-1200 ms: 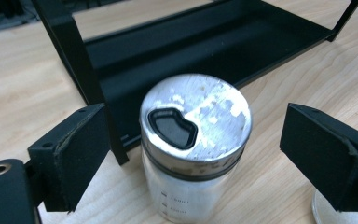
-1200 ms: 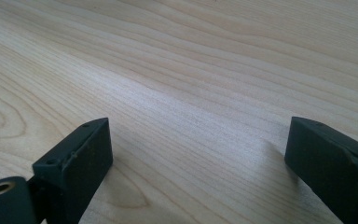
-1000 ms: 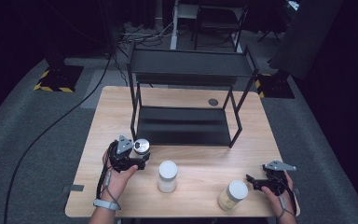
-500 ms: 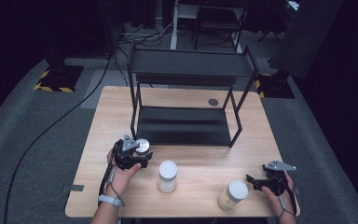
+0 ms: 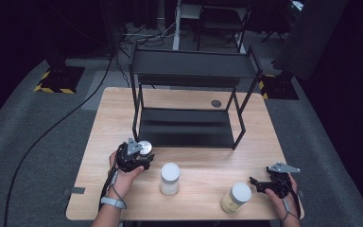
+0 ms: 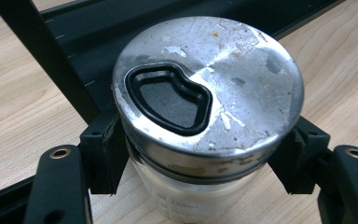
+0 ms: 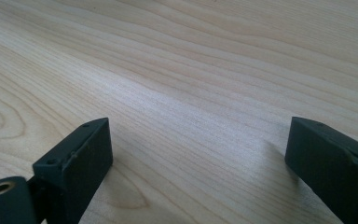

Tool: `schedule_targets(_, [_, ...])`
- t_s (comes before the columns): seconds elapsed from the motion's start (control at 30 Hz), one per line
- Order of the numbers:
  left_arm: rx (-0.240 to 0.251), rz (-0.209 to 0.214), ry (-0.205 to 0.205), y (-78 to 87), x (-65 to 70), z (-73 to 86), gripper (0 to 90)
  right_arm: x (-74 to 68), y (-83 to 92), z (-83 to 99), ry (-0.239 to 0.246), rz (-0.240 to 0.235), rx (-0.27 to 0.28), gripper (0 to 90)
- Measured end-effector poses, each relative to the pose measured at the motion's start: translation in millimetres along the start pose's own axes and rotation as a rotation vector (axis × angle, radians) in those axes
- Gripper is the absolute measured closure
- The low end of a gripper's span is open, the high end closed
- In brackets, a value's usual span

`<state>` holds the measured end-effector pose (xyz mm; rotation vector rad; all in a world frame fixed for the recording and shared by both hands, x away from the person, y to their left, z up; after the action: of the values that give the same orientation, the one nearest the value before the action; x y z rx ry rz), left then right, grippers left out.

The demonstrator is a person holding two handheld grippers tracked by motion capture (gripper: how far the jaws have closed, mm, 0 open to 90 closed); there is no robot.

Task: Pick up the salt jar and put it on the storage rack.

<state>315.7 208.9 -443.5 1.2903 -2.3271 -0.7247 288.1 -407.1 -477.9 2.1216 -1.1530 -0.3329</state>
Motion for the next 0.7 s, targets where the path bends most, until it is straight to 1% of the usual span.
schedule_targets(0.1, [0.002,0.002,0.003,1.5,1.2,-1.0,29.5,0.0,0.0,0.0,0.0,0.0,0.0,7.5])
schedule_targets(0.2, [0.015,0.005,0.008,5.1,2.1,-2.8,29.5,0.0,0.0,0.0,0.0,0.0,0.0,7.5])
schedule_targets(0.3, [0.019,0.01,0.017,8.9,2.7,-7.2,29.5,0.0,0.0,0.0,0.0,0.0,0.0,7.4])
schedule_targets(0.4, [0.026,0.008,0.01,12.2,5.5,-12.3,29.5,-0.1,0.0,0.0,0.0,0.0,0.0,7.4])
schedule_targets(0.47, [0.028,0.015,0.003,14.3,6.3,-16.7,29.5,-0.1,0.0,0.0,0.0,0.0,0.0,7.4])
schedule_targets(0.7, [0.042,0.029,-0.001,19.1,8.0,-28.9,29.5,-0.1,0.0,0.0,0.0,0.0,0.0,7.4])
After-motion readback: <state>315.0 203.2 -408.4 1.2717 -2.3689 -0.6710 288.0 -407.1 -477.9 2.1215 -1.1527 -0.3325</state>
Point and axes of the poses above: each handheld gripper's, and its own axes: y roughly backward along the jaws, z roughly out of its underside, x roughly to its right, the point moved 4 cm from there along -y, roughly forward along the jaws, and after that the axes turned 7 degrees about y, right-handed, at the moved point
